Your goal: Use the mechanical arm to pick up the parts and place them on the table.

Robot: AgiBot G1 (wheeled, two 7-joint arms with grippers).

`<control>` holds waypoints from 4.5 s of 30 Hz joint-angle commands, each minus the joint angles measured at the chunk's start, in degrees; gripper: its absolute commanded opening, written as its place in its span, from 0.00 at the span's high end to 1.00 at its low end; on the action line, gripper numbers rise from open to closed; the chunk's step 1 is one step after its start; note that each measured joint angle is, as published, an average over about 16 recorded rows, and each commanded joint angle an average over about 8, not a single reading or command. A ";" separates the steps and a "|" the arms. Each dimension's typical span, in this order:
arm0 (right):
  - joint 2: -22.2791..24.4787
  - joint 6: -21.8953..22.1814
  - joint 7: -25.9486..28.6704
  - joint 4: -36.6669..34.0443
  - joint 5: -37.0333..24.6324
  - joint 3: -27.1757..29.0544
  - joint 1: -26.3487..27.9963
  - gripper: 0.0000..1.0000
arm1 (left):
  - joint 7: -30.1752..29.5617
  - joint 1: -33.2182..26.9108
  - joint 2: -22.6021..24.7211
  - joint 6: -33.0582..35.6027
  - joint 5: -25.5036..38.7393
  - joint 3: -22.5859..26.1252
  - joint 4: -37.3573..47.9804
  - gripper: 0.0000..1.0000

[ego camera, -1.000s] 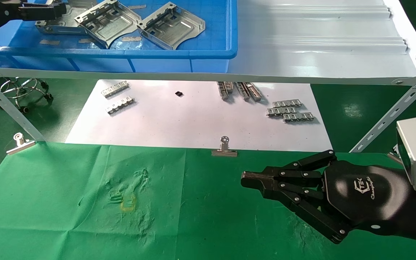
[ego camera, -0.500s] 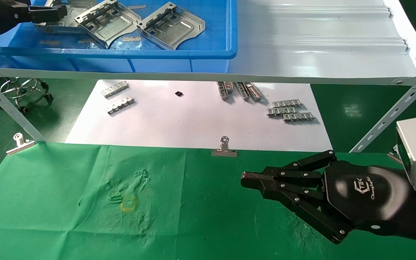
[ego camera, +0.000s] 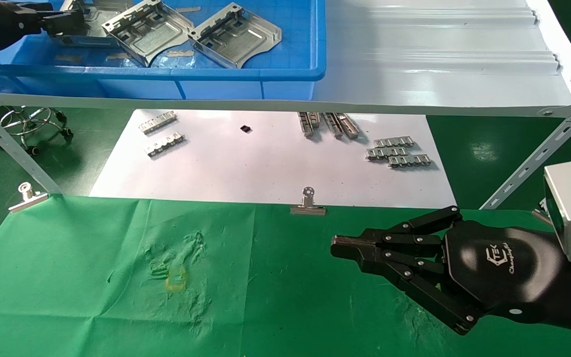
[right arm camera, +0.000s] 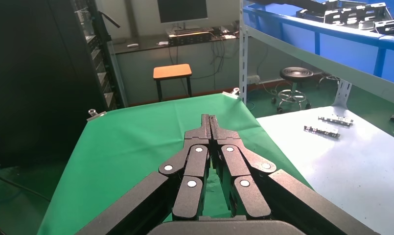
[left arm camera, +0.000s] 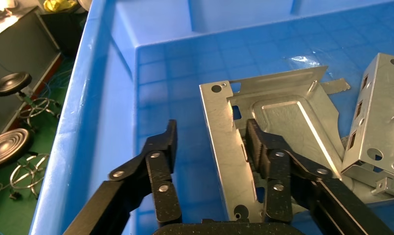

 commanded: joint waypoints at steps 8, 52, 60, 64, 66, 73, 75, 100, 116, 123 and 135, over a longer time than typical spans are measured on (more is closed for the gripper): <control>0.00 0.00 0.00 0.00 0.00 0.00 0.00 1.00 | -0.49 -0.02 -0.02 -0.08 0.35 0.26 0.09 1.00; 0.00 0.00 0.00 0.00 0.00 0.00 0.00 1.00 | 19.64 7.82 -13.77 47.15 -15.29 -7.31 -17.98 1.00; 0.00 0.00 0.00 0.00 0.00 0.00 0.00 1.00 | 24.44 14.48 -18.38 52.97 -19.93 -3.13 -28.66 1.00; 0.00 0.00 0.00 0.00 0.00 0.00 0.00 1.00 | 26.89 20.05 -22.20 52.92 -23.99 0.63 -37.14 1.00; 0.00 0.00 0.00 0.00 0.00 0.00 0.00 1.00 | 28.19 22.73 -23.90 52.77 -25.60 2.80 -40.68 1.00; 0.00 0.00 0.00 0.00 0.00 0.00 0.00 1.00 | 33.64 28.30 -25.27 52.16 -26.07 10.23 -43.73 1.00; 0.00 0.00 0.00 0.00 0.00 0.00 0.00 1.00 | 35.44 28.85 -24.63 52.06 -25.46 12.02 -42.45 1.00; 0.00 0.00 0.00 0.00 0.00 0.00 0.00 1.00 | 57.25 27.31 -12.17 42.96 -18.40 17.00 -18.89 1.00; 0.00 0.00 0.00 0.00 0.00 0.00 0.00 1.00 | 64.94 26.45 -9.13 42.89 -17.95 17.02 -12.23 0.00; 0.00 0.00 0.00 0.00 0.00 0.00 0.00 1.00 | 66.65 25.69 -8.71 43.30 -18.29 16.72 -10.30 0.00; 0.00 0.00 0.00 0.00 0.00 0.00 0.00 1.00 | 58.72 22.46 -10.38 50.95 -19.32 16.65 -8.54 0.00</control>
